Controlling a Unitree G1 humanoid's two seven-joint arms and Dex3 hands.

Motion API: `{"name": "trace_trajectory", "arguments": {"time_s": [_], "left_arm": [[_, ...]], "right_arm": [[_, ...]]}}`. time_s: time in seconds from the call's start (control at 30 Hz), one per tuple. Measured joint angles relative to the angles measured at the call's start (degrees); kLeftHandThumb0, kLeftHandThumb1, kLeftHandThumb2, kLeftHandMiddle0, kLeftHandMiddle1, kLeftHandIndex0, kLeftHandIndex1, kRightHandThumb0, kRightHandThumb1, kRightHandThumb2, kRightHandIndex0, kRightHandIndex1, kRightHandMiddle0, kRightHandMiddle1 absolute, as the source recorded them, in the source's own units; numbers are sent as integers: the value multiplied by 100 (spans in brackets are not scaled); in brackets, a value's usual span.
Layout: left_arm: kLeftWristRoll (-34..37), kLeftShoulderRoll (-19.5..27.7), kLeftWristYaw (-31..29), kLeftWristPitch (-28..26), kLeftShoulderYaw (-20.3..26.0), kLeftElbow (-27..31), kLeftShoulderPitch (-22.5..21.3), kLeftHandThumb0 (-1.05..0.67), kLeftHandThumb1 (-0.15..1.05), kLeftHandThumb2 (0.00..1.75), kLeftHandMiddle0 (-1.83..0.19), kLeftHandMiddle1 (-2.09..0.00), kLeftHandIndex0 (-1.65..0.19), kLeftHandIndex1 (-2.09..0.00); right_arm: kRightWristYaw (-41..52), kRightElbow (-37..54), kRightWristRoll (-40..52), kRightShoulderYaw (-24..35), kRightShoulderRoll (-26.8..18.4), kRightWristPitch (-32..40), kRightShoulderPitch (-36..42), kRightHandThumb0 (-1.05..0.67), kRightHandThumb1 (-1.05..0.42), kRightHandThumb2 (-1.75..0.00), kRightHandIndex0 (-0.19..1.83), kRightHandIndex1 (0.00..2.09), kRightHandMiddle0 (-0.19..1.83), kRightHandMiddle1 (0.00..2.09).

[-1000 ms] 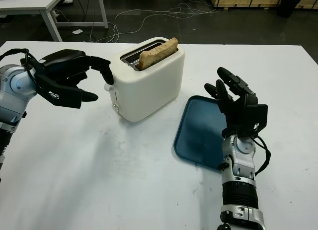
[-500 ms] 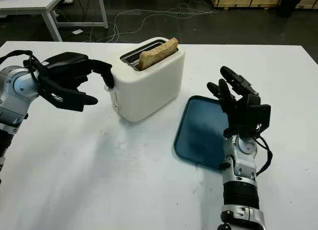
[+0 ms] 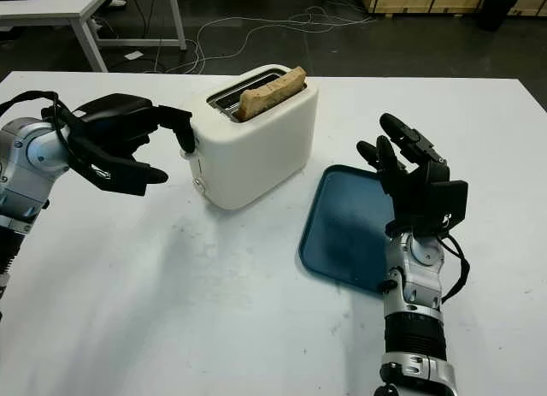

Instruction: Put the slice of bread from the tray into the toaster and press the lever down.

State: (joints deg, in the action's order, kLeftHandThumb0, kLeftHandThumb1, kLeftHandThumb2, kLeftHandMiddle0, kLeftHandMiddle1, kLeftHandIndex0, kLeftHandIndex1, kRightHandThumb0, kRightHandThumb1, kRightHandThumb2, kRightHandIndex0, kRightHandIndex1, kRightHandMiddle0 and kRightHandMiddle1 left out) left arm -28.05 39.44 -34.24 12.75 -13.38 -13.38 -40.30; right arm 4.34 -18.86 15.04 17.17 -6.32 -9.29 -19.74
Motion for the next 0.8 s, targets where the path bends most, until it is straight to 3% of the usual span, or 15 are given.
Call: {"name": "trace_trajectory", "arguments": {"time_s": [0.53,0.7,0.8], "left_arm": [[104,-329,464,-135,-65,6,554,-98,25,113,-157,-129,-39,-109],[213,-594,1057,-180,-31,188,1094,-96,30,109,-155,-128,-38,-109],[85,-825,1452,-149,-171,302,1554,-99,22,125,-153,-137,-28,-121]], "right_arm": [[88,0,-2,110,-29,-126,-3,-34,-92,-28,101,0,86,0],[140,0,0,140,-108,-282,-5,-34,-92,-29,101,0,87,0],[190,-8,1,218,-148,-395,-18,-33,-92,-29,103,1,88,1]]}}
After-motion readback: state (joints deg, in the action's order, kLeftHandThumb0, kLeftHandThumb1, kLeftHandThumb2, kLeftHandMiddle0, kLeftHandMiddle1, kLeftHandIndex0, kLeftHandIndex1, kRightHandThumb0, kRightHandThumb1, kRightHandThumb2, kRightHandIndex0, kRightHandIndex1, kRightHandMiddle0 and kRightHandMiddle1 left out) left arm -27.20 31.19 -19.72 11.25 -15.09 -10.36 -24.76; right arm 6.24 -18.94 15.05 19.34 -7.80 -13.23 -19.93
